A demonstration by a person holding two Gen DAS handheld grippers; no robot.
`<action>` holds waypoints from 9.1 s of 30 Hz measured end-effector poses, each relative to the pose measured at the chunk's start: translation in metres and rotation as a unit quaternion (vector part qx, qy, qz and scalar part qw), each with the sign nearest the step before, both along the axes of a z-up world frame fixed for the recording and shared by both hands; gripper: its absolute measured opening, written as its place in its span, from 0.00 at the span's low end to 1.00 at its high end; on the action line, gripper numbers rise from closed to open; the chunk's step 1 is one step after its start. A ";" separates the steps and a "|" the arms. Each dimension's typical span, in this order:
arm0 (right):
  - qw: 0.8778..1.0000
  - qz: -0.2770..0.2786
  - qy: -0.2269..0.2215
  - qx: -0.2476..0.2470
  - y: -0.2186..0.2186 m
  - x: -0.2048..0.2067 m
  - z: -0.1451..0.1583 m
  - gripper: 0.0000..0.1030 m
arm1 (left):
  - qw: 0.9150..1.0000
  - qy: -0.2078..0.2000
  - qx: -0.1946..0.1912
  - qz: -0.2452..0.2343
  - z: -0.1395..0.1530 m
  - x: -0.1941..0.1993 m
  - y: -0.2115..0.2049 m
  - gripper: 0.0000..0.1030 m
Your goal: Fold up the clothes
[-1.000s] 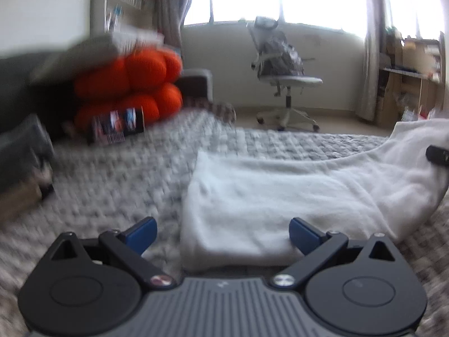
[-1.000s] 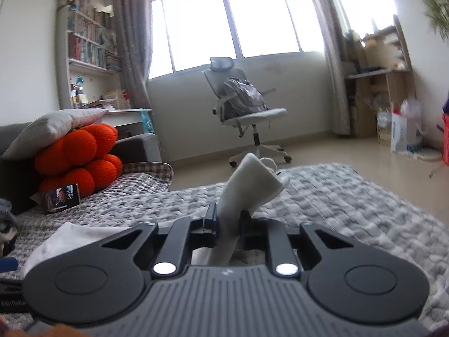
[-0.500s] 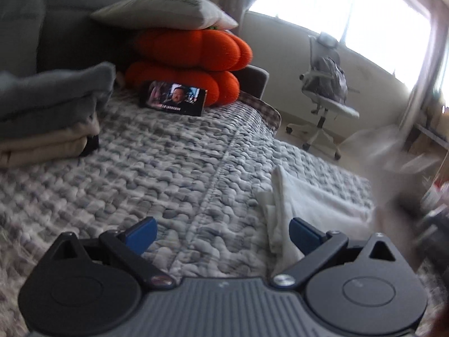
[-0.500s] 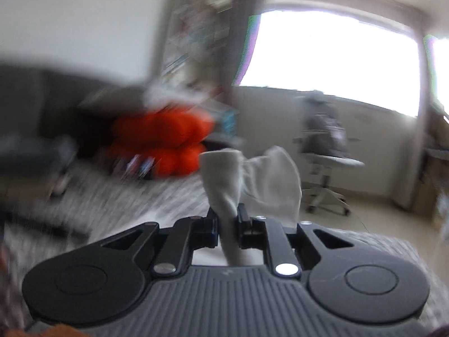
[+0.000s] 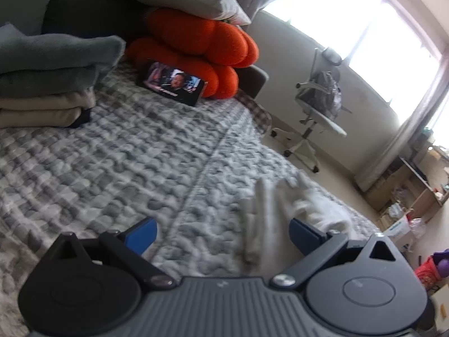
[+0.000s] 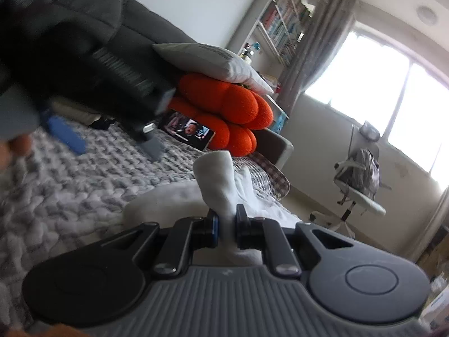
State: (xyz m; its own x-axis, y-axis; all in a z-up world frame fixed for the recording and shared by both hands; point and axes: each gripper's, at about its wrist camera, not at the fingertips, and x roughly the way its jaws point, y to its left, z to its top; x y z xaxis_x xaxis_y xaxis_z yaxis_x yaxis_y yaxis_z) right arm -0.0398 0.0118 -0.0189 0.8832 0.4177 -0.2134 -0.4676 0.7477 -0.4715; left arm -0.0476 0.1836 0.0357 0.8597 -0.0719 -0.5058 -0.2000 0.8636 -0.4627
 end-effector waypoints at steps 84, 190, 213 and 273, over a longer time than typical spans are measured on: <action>0.990 -0.055 0.124 0.043 -0.062 -0.006 0.007 0.49 | 0.982 0.005 0.126 -0.141 -0.022 0.023 -0.057 0.49; 0.908 -0.105 0.317 0.254 -0.118 0.058 0.015 0.72 | 0.992 -0.021 0.053 -0.115 -0.011 0.018 -0.050 0.63; 0.907 -0.138 0.253 0.306 -0.133 0.035 0.017 0.95 | 0.983 -0.028 0.151 -0.102 -0.023 0.051 -0.075 0.54; 0.907 -0.078 0.355 0.214 -0.031 0.140 0.038 0.65 | 0.993 0.011 -0.054 -0.108 -0.020 0.078 0.052 0.74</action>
